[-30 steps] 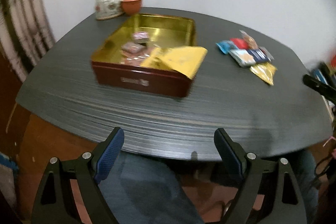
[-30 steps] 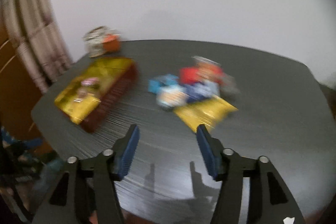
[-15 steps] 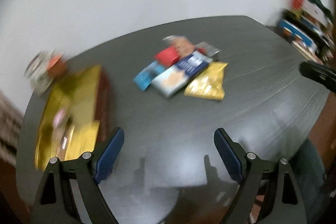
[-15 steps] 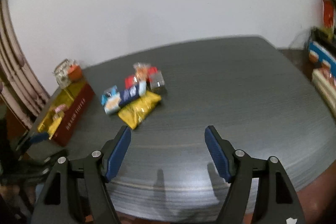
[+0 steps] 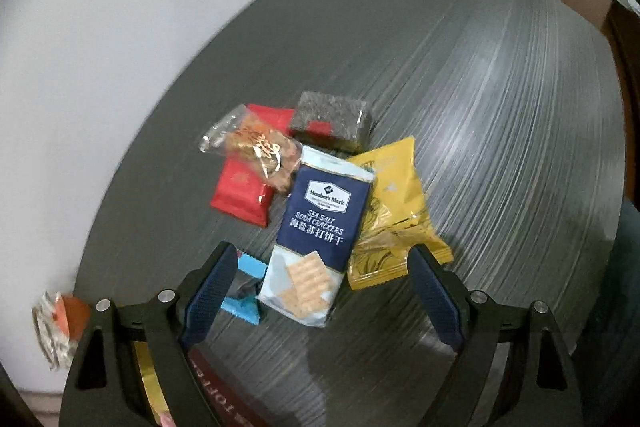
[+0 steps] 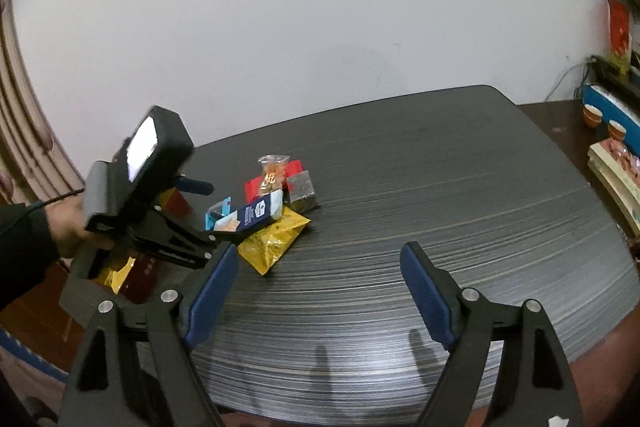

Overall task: Organize snacks
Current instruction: 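Move the left tool toward the snack pile beside the tin, then grasp the blue soda cracker pack with the left tool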

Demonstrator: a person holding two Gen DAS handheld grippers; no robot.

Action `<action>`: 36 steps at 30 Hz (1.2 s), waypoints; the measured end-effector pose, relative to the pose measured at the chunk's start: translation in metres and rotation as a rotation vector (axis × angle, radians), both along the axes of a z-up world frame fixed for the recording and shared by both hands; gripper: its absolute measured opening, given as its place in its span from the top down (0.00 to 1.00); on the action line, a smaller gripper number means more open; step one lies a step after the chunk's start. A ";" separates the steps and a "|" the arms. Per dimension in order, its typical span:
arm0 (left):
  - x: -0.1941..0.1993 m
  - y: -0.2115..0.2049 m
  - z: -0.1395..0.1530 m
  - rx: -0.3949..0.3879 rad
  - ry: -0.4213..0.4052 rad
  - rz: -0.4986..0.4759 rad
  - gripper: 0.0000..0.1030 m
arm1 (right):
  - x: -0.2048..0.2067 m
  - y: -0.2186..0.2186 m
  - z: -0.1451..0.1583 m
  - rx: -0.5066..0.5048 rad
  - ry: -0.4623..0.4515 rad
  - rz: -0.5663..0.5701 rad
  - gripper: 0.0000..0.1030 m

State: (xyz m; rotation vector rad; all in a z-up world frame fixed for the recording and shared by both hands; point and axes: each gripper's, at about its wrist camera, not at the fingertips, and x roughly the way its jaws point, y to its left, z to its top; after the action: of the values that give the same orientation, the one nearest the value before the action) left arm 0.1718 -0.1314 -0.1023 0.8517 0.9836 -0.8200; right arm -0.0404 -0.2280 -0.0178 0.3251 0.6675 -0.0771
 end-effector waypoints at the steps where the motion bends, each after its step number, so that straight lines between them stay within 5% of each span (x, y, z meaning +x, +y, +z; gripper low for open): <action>1: 0.004 0.000 -0.002 0.002 0.022 -0.002 0.16 | -0.002 -0.001 0.001 0.009 -0.002 -0.001 0.22; 13: 0.044 0.001 -0.031 -0.016 0.203 -0.010 0.38 | -0.002 0.002 0.001 0.027 0.007 0.025 0.22; 18: 0.048 0.008 -0.010 -0.094 0.205 -0.005 0.82 | 0.002 0.003 0.002 0.029 0.015 0.026 0.22; 19: 0.047 0.007 -0.005 -0.101 0.200 -0.014 0.97 | 0.003 0.003 0.002 0.029 0.017 0.029 0.22; 25: 0.018 0.021 0.037 -0.188 0.074 0.028 1.00 | 0.004 0.006 0.005 0.029 0.016 0.035 0.22; 27: 0.005 0.024 0.042 -0.173 0.017 0.024 0.97 | 0.003 0.007 0.005 0.027 0.018 0.038 0.22; 28: 0.005 0.021 0.039 -0.142 -0.005 0.019 0.86 | 0.003 0.008 0.005 0.028 0.019 0.038 0.22; 29: 0.004 0.022 0.034 -0.092 -0.043 0.012 0.50 | 0.003 0.008 0.005 0.029 0.020 0.038 0.22; 31: 0.001 0.018 0.021 0.002 -0.139 0.010 0.00 | 0.002 0.010 0.004 0.031 0.023 0.048 0.22; 36: 0.026 0.028 0.008 0.009 -0.072 -0.035 0.01 | 0.002 0.016 0.000 0.005 0.038 0.059 0.22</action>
State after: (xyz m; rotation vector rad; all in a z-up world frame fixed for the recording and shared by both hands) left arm 0.1973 -0.1037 -0.0948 0.9023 0.9120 -0.8096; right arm -0.0389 -0.2116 -0.0177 0.3093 0.7150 -0.0251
